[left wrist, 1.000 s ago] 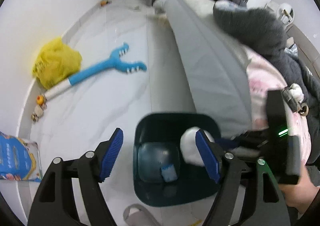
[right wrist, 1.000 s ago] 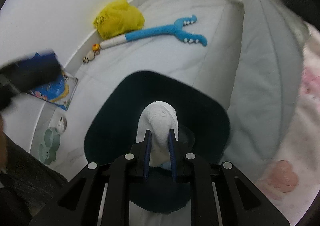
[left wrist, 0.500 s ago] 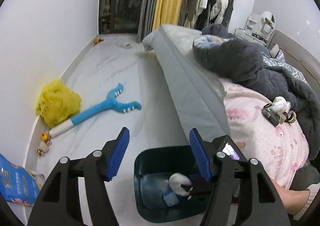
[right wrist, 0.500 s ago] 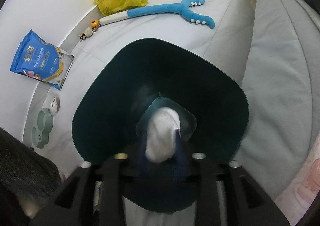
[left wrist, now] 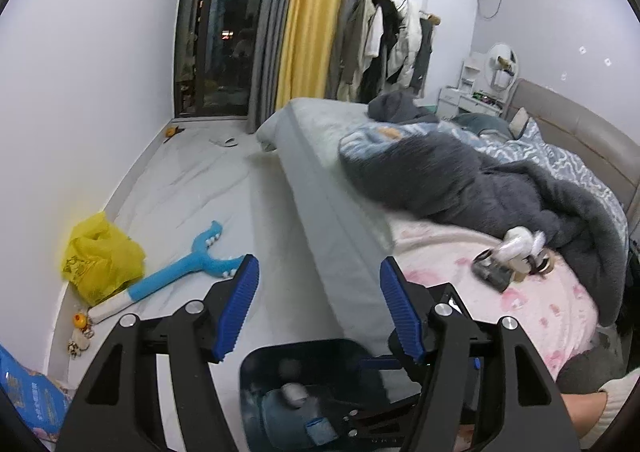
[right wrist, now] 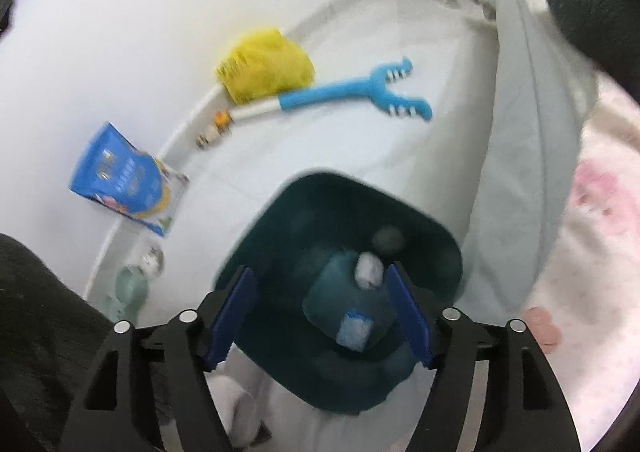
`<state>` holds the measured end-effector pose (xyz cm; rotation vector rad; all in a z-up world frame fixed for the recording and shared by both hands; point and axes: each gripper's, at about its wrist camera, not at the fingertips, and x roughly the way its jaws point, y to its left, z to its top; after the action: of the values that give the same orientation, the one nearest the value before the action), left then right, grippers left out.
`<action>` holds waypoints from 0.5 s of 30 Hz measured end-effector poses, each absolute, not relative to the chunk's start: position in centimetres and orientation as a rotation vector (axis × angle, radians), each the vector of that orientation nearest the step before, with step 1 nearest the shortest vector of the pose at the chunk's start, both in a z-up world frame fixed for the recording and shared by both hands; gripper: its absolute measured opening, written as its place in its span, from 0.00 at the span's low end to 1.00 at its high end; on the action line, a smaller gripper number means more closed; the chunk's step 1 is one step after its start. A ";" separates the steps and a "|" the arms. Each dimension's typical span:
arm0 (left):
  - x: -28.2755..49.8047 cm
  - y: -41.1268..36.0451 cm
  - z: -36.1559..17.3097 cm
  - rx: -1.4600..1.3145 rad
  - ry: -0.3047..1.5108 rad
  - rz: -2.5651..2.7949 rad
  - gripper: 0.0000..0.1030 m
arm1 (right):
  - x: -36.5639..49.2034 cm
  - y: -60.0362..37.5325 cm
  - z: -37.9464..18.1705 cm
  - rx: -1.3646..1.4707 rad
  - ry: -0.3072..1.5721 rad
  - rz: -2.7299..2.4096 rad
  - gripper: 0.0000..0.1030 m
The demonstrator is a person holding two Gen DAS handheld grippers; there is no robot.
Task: Collect trash
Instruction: 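Open both tools to drop the wipe pack and mask into the bin, then move both tools back over the bed toward the remaining trash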
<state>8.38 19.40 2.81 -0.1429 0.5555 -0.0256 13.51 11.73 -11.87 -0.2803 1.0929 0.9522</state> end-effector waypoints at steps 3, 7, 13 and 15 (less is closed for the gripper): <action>8.6 18.1 3.5 -0.125 0.542 -0.040 0.67 | 13.3 10.6 -9.7 -0.266 1.012 0.957 0.74; 9.0 16.1 4.1 -0.097 0.525 -0.065 0.71 | 13.1 8.7 -7.3 -0.272 0.911 0.935 0.76; 9.9 13.1 4.7 -0.054 0.534 -0.128 0.78 | 13.5 5.0 -4.8 -0.263 0.803 0.869 0.78; 10.3 12.2 4.7 -0.041 0.539 -0.146 0.80 | 13.7 3.6 -4.1 -0.255 0.774 0.845 0.80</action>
<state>10.31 12.19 4.73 -0.0408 0.5394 -0.1462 13.69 3.61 -4.08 -0.2551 0.7742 0.8451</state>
